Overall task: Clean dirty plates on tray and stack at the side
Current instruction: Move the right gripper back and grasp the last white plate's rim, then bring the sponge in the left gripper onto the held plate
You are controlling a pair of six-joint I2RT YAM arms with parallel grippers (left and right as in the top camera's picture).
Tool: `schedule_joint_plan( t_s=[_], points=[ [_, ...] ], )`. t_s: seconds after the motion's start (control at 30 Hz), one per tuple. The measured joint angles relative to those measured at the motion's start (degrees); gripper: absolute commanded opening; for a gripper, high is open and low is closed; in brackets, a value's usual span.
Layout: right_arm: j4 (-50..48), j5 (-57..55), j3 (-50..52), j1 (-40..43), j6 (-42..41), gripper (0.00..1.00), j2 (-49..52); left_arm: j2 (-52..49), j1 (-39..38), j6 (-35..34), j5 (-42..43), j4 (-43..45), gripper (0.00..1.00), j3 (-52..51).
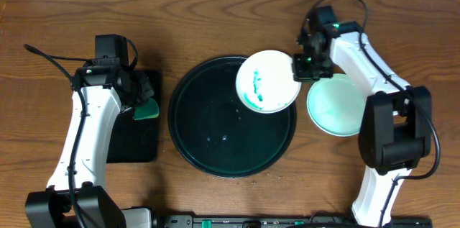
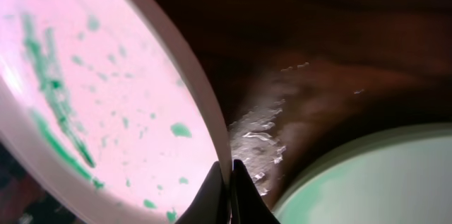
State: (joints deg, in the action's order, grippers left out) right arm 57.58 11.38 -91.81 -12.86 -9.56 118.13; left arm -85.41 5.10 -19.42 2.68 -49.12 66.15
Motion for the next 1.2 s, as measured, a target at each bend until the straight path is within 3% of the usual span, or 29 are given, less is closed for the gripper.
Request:
schedule_joint_plan(
  t_s=[0.4,0.7,0.93,1.03,1.1,1.2],
  points=[
    [2.6,6.5,-5.0,-16.5,-6.5,0.01,0.0,0.0,0.0,0.0,0.0,0.0,0.07,0.0],
    [2.6,4.5,-3.9,-19.3,-13.1,0.01,2.6,0.0,0.0,0.0,0.0,0.0,0.07,0.0],
    [3.0,4.1,-3.0,-19.2,-14.8,0.38,5.1,0.0,0.0,0.0,0.0,0.0,0.07,0.0],
    [2.1,4.0,-3.0,-19.2,-15.1,0.46,5.1,0.0,0.0,0.0,0.0,0.0,0.08,0.0],
    [1.2,3.8,-3.0,-19.2,-15.1,0.45,5.2,0.0,0.0,0.0,0.0,0.0,0.07,0.0],
    [1.0,3.5,-3.0,-19.2,-15.4,0.31,5.9,0.0,-0.2,0.0,0.0,0.1,0.07,0.0]
  ],
)
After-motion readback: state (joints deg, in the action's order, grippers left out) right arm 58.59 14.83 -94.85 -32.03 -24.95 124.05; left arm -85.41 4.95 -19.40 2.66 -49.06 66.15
